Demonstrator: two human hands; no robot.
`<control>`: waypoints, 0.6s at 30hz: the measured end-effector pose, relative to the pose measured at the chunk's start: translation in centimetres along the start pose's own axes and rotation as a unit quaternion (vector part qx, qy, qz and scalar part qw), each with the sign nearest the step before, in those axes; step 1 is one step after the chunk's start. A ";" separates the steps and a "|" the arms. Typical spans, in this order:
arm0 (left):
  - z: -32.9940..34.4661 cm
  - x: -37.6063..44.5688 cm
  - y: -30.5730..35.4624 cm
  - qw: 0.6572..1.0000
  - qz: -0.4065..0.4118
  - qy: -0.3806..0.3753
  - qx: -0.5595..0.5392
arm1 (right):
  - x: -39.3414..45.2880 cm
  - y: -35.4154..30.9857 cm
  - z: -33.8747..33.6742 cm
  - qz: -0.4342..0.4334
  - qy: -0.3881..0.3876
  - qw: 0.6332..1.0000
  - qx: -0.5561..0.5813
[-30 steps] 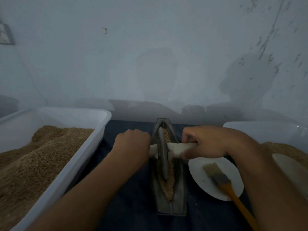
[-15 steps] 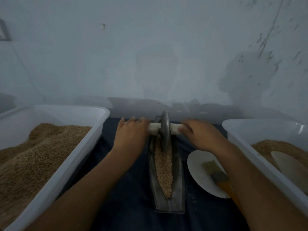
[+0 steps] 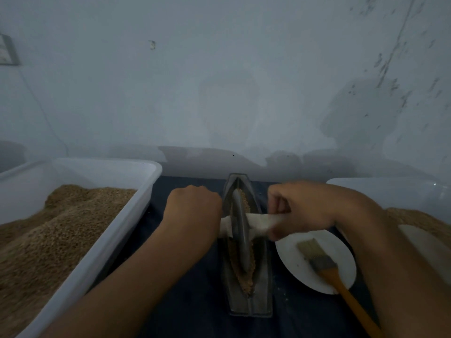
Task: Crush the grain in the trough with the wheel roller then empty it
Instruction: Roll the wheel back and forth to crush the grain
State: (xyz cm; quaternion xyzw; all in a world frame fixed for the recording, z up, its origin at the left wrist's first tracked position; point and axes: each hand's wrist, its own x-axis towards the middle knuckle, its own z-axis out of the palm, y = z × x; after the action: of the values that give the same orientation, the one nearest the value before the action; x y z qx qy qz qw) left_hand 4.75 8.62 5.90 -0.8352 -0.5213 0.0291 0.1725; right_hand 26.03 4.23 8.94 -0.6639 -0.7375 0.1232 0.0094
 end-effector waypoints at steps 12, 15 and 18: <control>-0.1 -0.5 -0.4 1.000 0.014 -0.005 -0.008 | -0.3 -0.6 0.0 0.007 -0.014 1.000 -0.018; 0.9 0.7 -0.3 0.999 0.014 -0.002 -0.028 | 1.1 0.5 0.7 0.008 -0.005 1.000 -0.025; 2.3 2.1 -0.2 0.997 0.007 -0.002 -0.073 | 2.6 1.8 1.5 0.018 0.006 1.000 -0.008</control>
State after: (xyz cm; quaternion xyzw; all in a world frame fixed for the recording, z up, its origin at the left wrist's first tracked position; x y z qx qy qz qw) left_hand 4.99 11.13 4.04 -0.8494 -0.5162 -0.0058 0.1099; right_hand 27.23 6.67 6.75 -0.6782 -0.7260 0.1136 0.0069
